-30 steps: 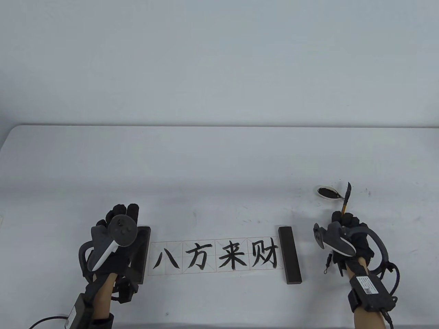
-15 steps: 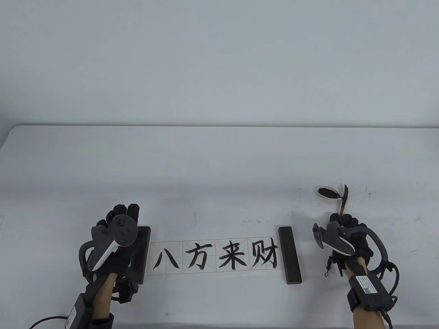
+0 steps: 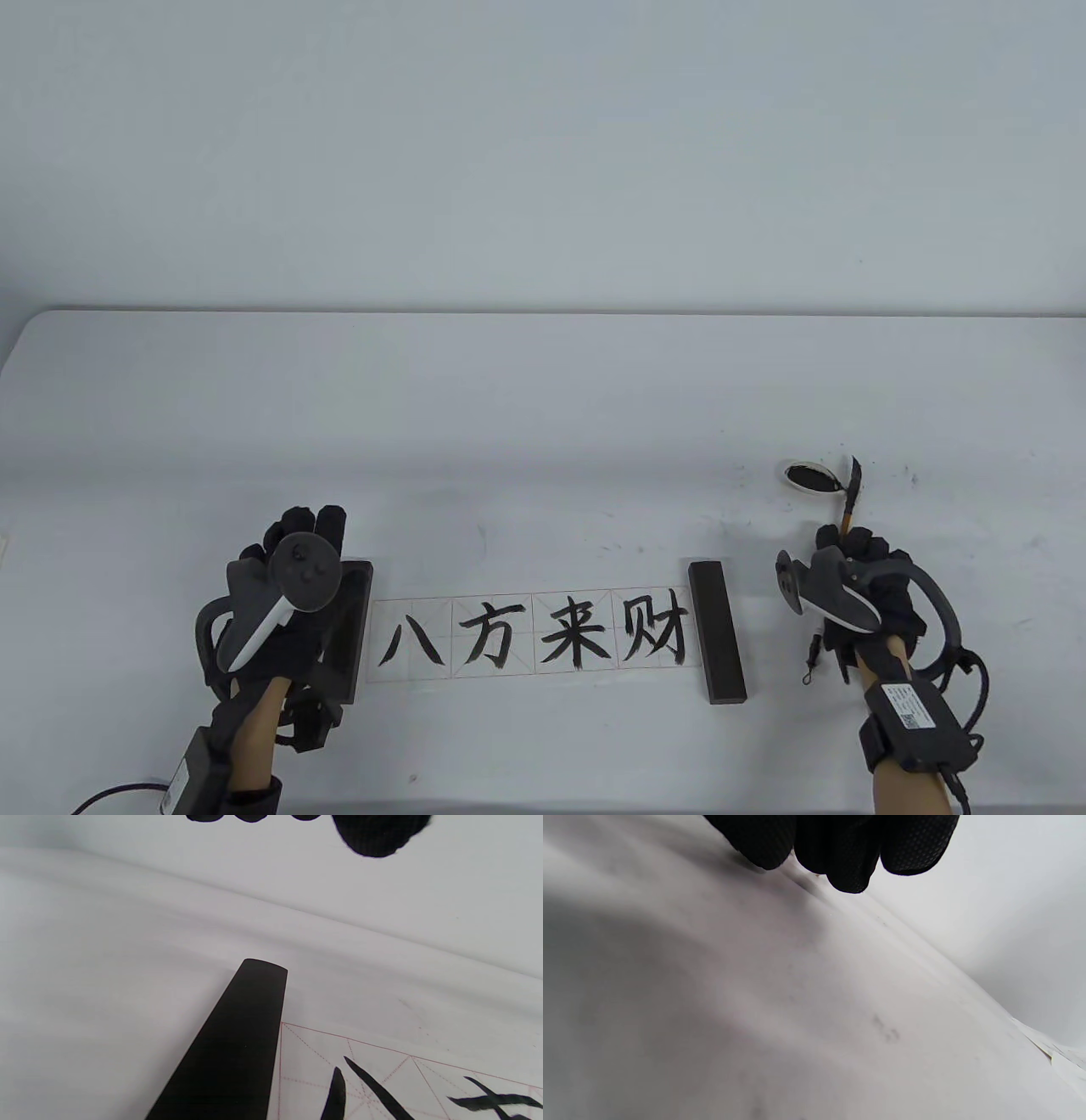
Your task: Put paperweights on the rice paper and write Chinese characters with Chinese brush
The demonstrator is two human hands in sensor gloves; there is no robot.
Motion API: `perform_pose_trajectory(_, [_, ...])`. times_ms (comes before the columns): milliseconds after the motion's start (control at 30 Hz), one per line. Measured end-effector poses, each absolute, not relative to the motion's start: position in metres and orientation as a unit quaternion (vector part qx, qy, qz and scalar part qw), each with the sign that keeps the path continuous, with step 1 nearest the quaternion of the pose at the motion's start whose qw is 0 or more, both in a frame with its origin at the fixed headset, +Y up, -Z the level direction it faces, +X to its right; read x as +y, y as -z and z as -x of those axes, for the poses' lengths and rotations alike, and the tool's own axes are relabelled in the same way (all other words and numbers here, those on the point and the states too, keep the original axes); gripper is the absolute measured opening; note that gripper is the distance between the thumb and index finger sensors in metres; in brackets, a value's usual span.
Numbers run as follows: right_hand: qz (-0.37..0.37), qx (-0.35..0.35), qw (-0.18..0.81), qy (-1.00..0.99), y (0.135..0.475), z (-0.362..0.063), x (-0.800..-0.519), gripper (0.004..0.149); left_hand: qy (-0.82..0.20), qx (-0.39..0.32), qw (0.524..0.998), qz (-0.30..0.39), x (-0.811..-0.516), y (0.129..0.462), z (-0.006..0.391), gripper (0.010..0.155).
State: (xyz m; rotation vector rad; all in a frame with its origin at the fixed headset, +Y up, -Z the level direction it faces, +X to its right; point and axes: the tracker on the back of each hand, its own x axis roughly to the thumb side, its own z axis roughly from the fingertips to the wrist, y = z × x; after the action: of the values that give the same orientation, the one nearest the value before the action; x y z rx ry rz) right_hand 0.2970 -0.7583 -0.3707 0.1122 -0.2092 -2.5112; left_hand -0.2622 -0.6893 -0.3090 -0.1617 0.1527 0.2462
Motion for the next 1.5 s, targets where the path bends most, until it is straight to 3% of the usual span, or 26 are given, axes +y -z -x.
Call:
perform_pose_trajectory(167, [-0.066, -0.035, 0.261, 0.962, 0.359, -0.298, -0.722, 0.069, -0.123, 0.074, 0.987, 0.077, -0.689, 0.309, 0.262, 0.079])
perform_pose_trajectory(400, [-0.060, 0.085, 0.140, 0.985, 0.329, -0.282, -0.655, 0.069, -0.112, 0.070, 0.989, 0.073, -0.691, 0.308, 0.258, 0.079])
perform_pose_trajectory(533, [-0.038, 0.133, 0.092, 0.986, 0.313, -0.266, -0.640, 0.069, -0.102, 0.066, 0.990, 0.065, -0.690, 0.307, 0.254, 0.079])
perform_pose_trajectory(933, [0.044, 0.140, -0.027, 0.989, 0.289, -0.219, -0.665, 0.072, -0.093, 0.061, 0.992, 0.056, -0.690, 0.306, 0.251, 0.079])
perform_pose_trajectory(1500, [0.060, 0.147, -0.010, 0.987, 0.289, -0.220, -0.681, 0.070, -0.089, 0.054, 0.994, 0.046, -0.689, 0.305, 0.247, 0.080])
